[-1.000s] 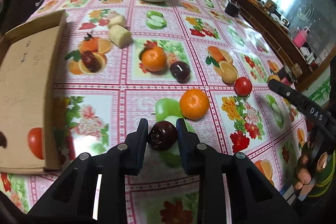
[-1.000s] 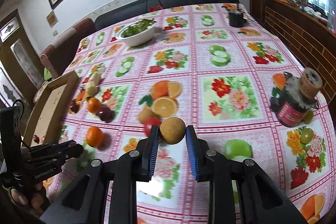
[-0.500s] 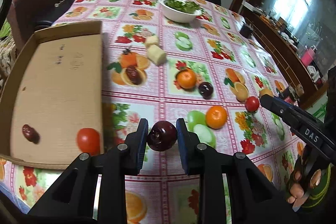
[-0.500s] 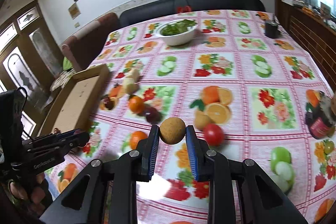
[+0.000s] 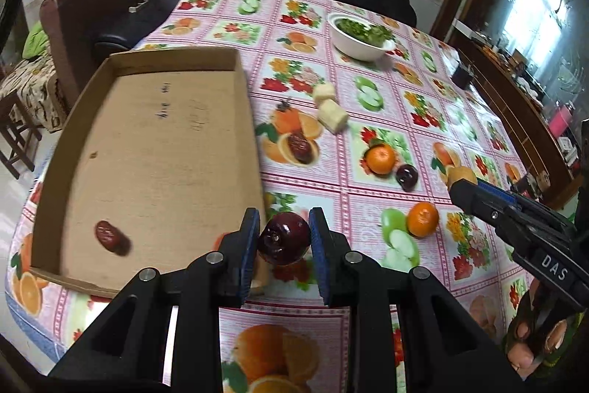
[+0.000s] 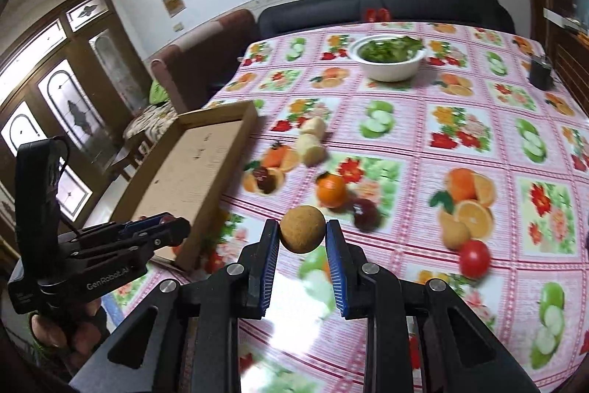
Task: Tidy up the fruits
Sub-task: 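Carry the plum and brown fruit into the box and open both tools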
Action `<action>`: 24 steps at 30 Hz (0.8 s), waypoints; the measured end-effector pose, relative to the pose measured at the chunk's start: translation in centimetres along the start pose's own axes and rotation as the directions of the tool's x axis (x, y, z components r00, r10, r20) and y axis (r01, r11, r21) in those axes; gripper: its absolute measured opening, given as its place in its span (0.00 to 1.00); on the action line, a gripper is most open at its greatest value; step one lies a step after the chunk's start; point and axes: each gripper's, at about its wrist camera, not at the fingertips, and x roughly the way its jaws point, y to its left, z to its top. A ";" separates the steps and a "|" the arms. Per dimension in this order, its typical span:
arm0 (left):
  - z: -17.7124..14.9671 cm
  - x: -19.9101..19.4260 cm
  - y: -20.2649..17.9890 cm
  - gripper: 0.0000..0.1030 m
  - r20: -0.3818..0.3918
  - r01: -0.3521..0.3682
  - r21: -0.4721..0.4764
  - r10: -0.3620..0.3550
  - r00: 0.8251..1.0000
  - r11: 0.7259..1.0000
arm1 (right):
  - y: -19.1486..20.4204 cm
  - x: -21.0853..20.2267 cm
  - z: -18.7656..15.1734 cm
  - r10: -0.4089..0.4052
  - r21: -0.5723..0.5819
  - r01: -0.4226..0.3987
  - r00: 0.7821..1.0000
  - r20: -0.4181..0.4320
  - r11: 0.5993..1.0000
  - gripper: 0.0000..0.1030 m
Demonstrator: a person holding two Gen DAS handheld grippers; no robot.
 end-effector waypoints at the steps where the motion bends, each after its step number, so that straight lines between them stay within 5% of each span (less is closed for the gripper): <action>1: 0.1 -0.1 0.3 0.24 0.002 -0.005 -0.004 0.005 1.000 1.000 | 0.5 0.3 0.2 0.010 -0.009 -0.010 1.000 -0.003 1.000 0.25; 24: 0.6 -0.8 7.1 0.24 0.021 -0.138 -0.116 0.141 0.990 0.984 | 8.5 5.5 1.6 0.155 -0.114 -0.163 0.985 -0.074 0.980 0.25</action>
